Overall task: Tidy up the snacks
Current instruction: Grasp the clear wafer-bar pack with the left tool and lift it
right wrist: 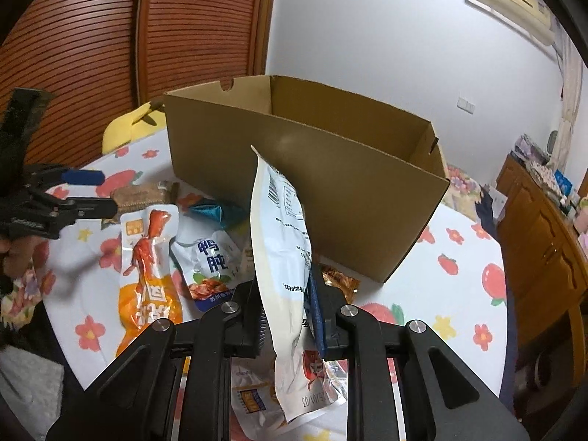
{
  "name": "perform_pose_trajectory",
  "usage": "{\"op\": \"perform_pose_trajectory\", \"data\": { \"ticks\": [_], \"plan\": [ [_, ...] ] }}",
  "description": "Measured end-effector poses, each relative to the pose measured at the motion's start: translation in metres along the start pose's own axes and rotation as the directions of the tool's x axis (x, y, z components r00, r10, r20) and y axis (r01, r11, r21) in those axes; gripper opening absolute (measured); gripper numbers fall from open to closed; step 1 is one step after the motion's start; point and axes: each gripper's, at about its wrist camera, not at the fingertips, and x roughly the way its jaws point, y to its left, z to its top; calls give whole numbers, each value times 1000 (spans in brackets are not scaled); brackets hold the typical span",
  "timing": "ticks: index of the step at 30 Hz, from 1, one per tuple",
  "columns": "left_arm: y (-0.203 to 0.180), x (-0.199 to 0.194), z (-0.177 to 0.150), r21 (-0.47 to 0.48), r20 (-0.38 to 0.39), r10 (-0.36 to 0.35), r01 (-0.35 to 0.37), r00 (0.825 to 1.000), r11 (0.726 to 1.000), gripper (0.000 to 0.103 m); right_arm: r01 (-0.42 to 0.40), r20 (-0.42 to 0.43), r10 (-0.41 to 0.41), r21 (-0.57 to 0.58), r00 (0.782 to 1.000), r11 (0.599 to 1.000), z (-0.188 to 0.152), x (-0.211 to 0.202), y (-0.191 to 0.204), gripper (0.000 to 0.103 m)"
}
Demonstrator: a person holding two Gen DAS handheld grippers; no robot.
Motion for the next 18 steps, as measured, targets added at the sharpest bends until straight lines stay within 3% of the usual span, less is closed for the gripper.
{"op": "perform_pose_trajectory", "data": {
  "ticks": [4, 5, 9, 15, 18],
  "plan": [
    [2, 18, 7, 102, -82, -26, 35, 996, 994, 86, -2, 7, 2, -6, 1000, 1000, 2, -4, 2, 18],
    [3, 22, 9, 117, -100, -19, 31, 995, 993, 82, -3, 9, 3, -7, 1000, 1000, 2, -5, 1, 18],
    [10, 31, 13, 102, -142, -30, 45, 989, 994, 65, -10, 18, 10, -12, 1000, 1000, 3, -10, 4, 18],
    [19, 45, 15, 69, -205, -79, 95, 976, 993, 64, -22, 27, 23, -21, 999, 1000, 2, -15, 10, 18],
    [17, 47, 15, 64, -199, -90, 105, 976, 992, 50, -20, 30, 20, -26, 999, 999, 3, -15, 12, 18]
  ]
}}
